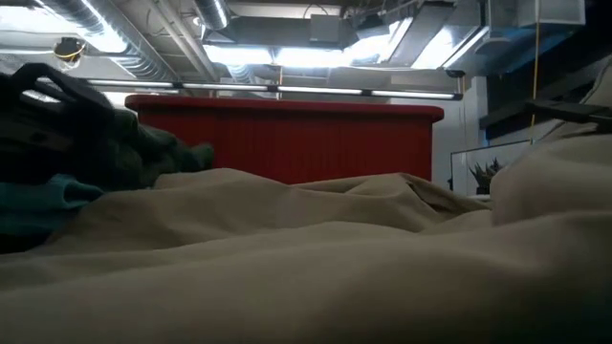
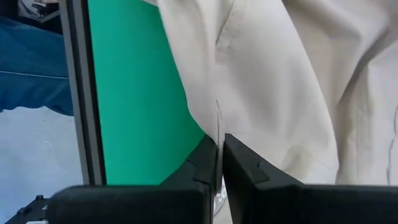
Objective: Fold Laundry from Bin
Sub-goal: Fold the brown shorts from the red laundry bin
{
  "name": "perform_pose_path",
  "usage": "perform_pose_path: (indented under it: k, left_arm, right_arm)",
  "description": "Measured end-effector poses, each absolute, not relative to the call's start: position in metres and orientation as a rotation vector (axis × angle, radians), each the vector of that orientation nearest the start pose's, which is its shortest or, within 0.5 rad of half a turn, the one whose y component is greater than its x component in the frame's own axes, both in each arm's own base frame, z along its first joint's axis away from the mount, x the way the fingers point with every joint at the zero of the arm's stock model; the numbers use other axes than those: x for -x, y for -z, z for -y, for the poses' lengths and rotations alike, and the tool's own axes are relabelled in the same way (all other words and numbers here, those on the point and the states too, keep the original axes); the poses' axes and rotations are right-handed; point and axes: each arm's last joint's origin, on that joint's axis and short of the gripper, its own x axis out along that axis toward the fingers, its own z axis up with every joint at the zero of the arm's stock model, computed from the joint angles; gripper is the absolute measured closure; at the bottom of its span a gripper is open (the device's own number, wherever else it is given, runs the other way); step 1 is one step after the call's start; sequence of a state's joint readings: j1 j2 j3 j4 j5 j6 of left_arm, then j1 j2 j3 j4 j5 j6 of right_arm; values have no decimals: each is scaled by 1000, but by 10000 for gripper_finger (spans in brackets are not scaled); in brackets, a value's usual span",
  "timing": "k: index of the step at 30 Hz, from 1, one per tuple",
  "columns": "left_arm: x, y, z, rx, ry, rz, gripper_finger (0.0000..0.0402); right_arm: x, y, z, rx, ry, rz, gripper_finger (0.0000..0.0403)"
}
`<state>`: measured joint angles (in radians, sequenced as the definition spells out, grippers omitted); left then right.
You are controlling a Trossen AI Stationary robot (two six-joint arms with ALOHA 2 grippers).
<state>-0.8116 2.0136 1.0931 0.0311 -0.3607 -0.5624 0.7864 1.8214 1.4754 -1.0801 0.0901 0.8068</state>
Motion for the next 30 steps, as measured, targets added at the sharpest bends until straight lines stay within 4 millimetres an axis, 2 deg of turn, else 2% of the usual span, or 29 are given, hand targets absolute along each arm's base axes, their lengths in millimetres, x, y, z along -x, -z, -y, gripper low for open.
perform_pose_path:
  k: [5,9,15,21,25,30]
  left_arm:
    - [-273,-124,274,110,185,-814,397]
    - [-270,-151,274,157,213,-752,399]
    - [-265,-193,269,228,246,-655,400]
    - [-260,-224,260,210,224,-549,401]
    - [-258,-241,253,172,184,-473,401]
    - [-262,-262,234,116,97,-382,401]
  right_arm:
    - [-246,-238,-251,-66,-48,-1416,382]
    - [-238,-243,-262,-77,-83,-1418,382]
    - [-220,-262,-287,-114,-143,-1380,382]
    - [-202,-269,-302,-140,-158,-1372,382]
    - [-196,-269,-305,-130,-163,-1378,382]
    - [-194,-268,-299,-83,-109,-1402,382]
